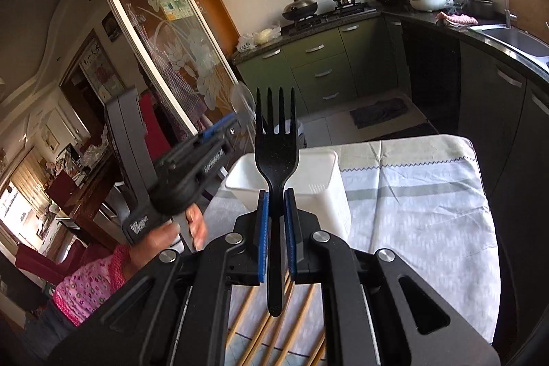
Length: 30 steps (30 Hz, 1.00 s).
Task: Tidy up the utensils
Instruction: 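Drop the spoon and fork into the white holder with both tools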
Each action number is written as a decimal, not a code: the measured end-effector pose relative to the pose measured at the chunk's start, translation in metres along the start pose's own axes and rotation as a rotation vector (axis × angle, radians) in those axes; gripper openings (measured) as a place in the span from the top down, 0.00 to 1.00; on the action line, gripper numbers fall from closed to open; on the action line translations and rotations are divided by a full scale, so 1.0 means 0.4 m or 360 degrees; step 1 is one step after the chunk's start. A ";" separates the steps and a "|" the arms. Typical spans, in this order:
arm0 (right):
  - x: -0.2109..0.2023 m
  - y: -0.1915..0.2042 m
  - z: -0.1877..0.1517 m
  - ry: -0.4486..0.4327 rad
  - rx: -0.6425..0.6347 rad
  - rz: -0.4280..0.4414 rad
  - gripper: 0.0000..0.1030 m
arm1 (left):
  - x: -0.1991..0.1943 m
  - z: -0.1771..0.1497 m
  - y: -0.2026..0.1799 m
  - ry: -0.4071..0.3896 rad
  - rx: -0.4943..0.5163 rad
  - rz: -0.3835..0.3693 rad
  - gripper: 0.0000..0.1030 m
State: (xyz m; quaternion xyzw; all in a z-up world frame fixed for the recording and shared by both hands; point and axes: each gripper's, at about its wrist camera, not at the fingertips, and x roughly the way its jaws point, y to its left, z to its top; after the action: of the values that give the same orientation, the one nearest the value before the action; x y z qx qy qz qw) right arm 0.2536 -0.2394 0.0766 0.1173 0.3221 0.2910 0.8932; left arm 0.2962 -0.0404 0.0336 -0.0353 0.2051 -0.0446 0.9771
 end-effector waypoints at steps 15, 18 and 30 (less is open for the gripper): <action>0.237 0.018 0.110 -0.0309 -0.0182 -0.0332 0.90 | -0.158 -0.015 0.094 0.0021 -0.0081 -0.0044 0.74; 0.273 -0.005 0.072 -0.0268 -0.0182 -0.0355 0.90 | -0.168 -0.032 0.109 0.0096 -0.0097 -0.0047 0.74; 0.259 -0.008 -0.034 -0.0182 -0.0272 -0.0399 0.80 | -0.173 -0.161 0.117 0.0537 -0.0175 -0.0099 0.59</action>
State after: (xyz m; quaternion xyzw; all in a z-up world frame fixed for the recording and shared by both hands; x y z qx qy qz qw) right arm 0.3108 -0.1800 0.0125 0.0161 0.2570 0.1964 0.9461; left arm 0.2105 0.0097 -0.0018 -0.0869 0.3670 -0.0687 0.9236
